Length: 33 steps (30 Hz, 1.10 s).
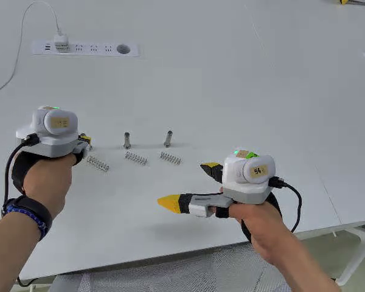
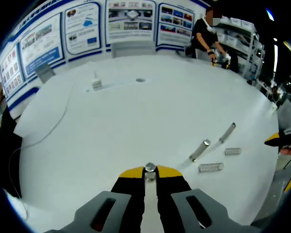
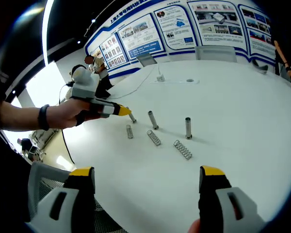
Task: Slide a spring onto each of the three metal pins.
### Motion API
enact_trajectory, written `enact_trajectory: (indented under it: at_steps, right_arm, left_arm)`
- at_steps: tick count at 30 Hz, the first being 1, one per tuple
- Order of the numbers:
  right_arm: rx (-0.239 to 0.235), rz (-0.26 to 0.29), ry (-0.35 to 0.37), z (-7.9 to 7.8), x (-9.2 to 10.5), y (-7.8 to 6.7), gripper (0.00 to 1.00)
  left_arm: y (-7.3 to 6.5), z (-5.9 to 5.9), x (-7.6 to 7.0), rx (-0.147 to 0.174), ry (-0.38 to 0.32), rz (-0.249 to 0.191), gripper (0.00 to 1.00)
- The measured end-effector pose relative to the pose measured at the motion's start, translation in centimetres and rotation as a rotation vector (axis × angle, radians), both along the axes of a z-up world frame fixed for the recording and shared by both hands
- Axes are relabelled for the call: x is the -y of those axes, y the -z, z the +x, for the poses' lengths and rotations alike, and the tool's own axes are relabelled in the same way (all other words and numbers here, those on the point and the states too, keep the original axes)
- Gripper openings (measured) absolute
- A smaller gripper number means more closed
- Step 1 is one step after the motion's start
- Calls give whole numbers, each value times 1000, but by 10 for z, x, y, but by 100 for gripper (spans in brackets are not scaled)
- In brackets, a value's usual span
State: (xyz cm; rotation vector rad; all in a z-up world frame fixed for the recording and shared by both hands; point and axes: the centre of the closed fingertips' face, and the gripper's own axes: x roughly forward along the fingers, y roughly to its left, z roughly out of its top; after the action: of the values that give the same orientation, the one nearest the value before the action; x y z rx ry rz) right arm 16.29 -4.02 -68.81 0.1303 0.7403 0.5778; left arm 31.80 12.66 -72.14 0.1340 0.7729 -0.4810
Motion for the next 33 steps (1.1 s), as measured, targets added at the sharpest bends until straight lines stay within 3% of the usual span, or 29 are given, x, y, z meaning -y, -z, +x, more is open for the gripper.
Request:
enact_trajectory:
  at_steps: [8,18,33]
  right_arm:
    - [-4,0,-1,0,0,1,90]
    - [-5,1,2,-1,0,1,90]
    - [-6,2,3,-1,0,1,90]
  left_arm:
    - [3,-2,6,-6,18,3,7]
    - [1,-5,8,17,42,27,7]
    - [2,-4,9,18,48,41,7]
